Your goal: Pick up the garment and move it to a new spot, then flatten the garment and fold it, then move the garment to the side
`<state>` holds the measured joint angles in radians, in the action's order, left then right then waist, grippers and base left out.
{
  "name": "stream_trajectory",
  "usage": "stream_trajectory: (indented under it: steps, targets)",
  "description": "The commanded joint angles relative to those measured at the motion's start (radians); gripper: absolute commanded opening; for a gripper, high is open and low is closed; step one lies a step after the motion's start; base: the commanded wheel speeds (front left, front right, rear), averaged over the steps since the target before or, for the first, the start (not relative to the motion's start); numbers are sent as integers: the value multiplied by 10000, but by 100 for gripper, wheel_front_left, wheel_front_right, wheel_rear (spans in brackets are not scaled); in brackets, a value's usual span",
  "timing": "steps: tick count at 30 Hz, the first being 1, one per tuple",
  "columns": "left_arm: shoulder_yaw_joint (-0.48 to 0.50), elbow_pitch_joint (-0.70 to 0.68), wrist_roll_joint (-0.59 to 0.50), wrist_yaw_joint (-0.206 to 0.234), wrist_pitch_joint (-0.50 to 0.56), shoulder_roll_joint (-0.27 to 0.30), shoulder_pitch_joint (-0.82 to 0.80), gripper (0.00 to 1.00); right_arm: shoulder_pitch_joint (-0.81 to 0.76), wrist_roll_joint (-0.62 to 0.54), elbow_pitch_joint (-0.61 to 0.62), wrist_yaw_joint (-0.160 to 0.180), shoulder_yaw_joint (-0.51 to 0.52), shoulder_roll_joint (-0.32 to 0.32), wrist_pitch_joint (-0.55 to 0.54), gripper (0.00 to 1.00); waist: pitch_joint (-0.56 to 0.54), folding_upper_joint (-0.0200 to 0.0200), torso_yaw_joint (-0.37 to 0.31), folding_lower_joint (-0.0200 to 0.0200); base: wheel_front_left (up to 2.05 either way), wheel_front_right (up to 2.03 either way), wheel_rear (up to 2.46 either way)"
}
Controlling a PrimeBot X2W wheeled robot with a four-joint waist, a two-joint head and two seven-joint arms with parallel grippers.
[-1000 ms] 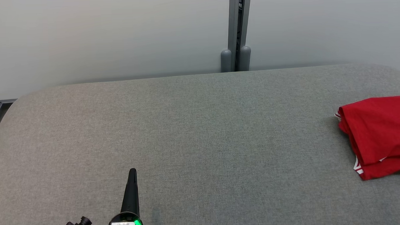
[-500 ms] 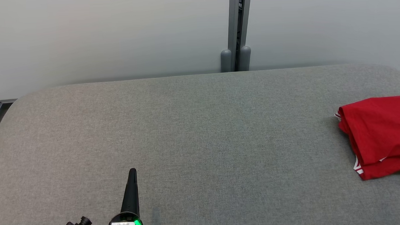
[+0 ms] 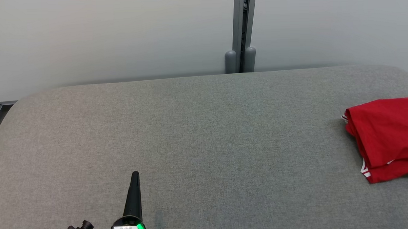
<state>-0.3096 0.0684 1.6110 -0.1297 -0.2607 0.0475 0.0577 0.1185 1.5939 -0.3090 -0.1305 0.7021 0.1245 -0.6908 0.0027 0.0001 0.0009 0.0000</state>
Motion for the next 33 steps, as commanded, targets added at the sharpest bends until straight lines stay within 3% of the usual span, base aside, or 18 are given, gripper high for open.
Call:
stream_trajectory:
  steps: [1, 33]
  targets:
    - [21, -32, -7, -52, -23, 17, -135, 0, 105, -32, -29, -4, 22, 5, -72, 0, 0, -1, 0, 0, 0, 0, 0]
    - [22, -38, -8, -51, -23, 17, -133, 0, 140, -97, -31, -4, 123, -39, -126, 0, 0, -1, 0, 0, 0, 0, 0]
